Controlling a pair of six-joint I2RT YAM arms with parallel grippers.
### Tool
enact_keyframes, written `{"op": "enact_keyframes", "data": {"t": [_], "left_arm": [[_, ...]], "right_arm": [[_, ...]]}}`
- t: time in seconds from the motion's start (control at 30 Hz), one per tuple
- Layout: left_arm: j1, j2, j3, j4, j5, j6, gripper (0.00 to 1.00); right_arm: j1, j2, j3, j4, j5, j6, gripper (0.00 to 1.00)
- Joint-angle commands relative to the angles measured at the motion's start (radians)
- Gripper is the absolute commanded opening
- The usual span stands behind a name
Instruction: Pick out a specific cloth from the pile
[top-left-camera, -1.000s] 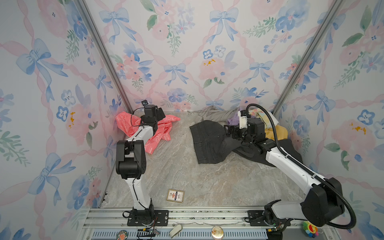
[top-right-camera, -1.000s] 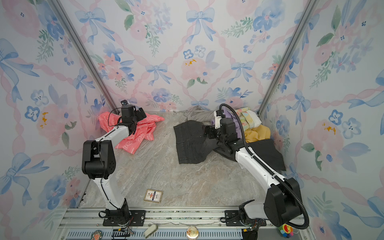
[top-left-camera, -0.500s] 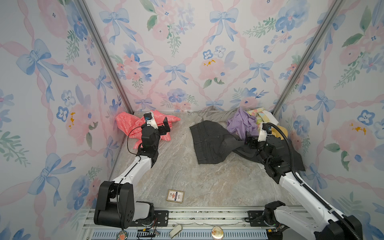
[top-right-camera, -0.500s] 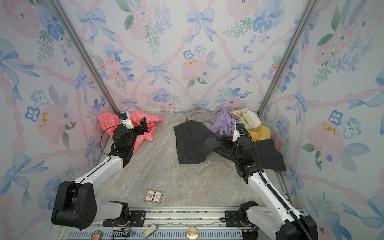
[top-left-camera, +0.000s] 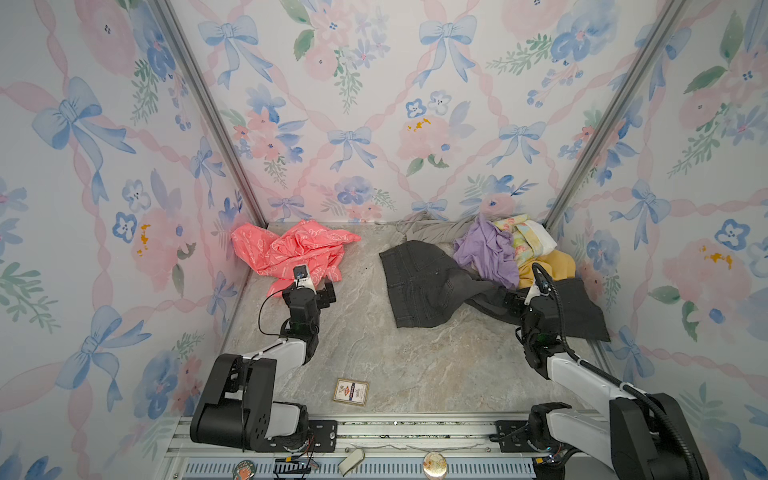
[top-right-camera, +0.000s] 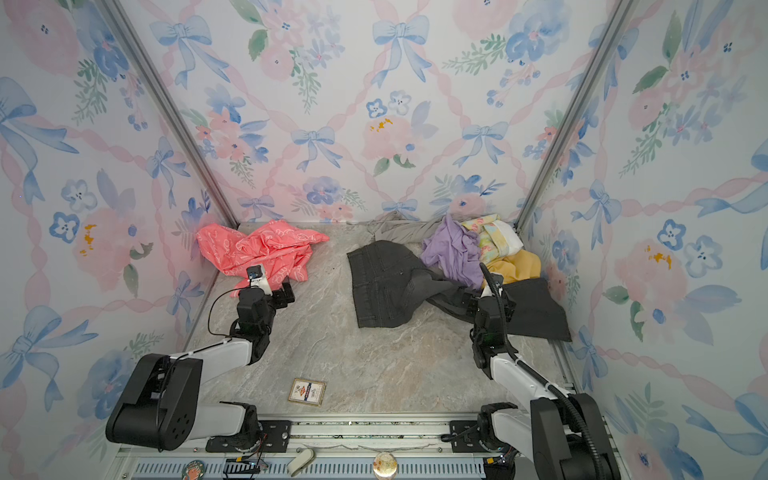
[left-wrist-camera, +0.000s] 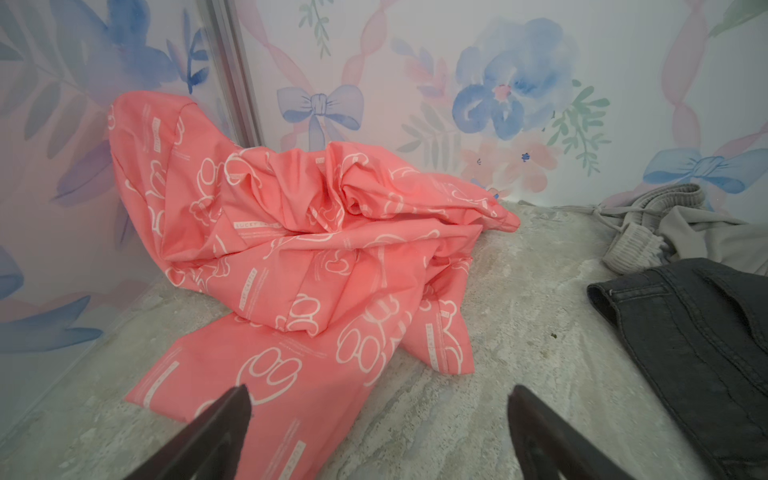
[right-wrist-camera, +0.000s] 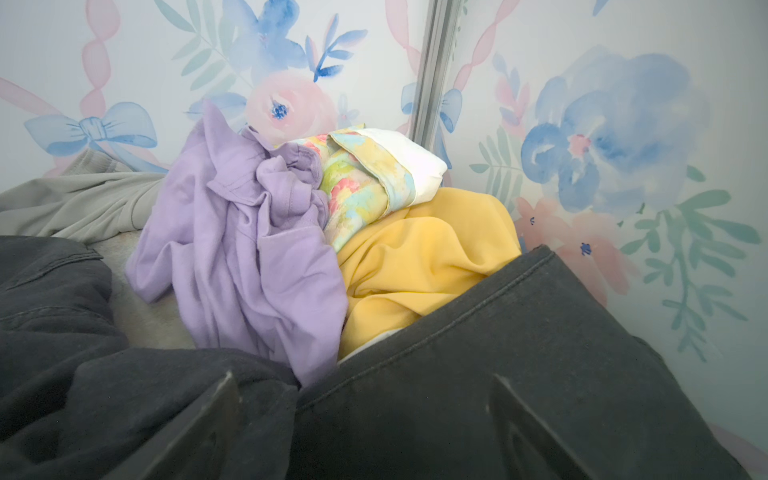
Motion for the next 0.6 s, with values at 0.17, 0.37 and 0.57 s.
{"op": "enact_keyframes", "data": {"t": [0.17,0.37,0.57], "left_arm": [[0.014,0.112,-0.162,0.427,0.015,0.077,0.98],[-0.006,0.170,-0.190,0.538,0.042,0.118,0.98],[-0.006,0.172,-0.189,0.538,0.044,0.120,0.98]], "right_arm": [[0.004,0.307,-0.017,0.390,0.000,-0.073,0.97],[-0.001,0.383,0.033,0.356,-0.075,-0.085,0.97],[-0.037,0.370,0.053,0.292,-0.123,-0.057,0.97]]}}
